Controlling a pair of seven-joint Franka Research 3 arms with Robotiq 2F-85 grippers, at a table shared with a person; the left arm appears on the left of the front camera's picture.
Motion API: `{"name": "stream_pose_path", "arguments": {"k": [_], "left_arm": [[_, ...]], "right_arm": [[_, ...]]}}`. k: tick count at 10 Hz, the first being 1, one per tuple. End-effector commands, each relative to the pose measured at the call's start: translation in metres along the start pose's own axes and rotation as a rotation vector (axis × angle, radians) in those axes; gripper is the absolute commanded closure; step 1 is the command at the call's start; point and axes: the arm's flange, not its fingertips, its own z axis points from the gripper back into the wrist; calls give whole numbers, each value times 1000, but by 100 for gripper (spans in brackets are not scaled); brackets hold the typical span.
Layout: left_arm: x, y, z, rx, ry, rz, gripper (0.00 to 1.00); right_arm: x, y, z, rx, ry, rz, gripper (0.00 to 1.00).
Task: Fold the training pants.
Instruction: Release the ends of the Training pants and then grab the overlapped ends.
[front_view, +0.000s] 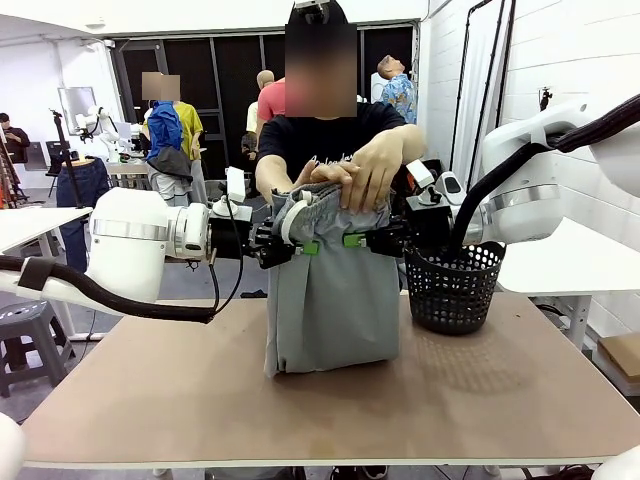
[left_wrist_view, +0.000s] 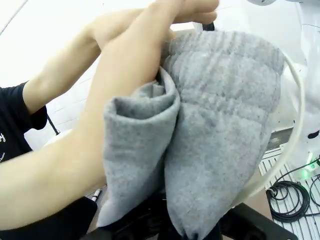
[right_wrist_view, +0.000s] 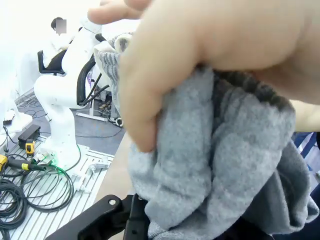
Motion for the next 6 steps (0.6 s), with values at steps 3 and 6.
{"name": "stream_pose_path", "arguments": {"k": [3, 6], "left_arm": [[3, 1, -1, 1, -3, -4, 100], [3, 1, -1, 1, -3, -4, 100]], "right_arm": [[1, 5, -1, -8, -36, 10, 100], [1, 5, -1, -8, -36, 10, 100]]}}
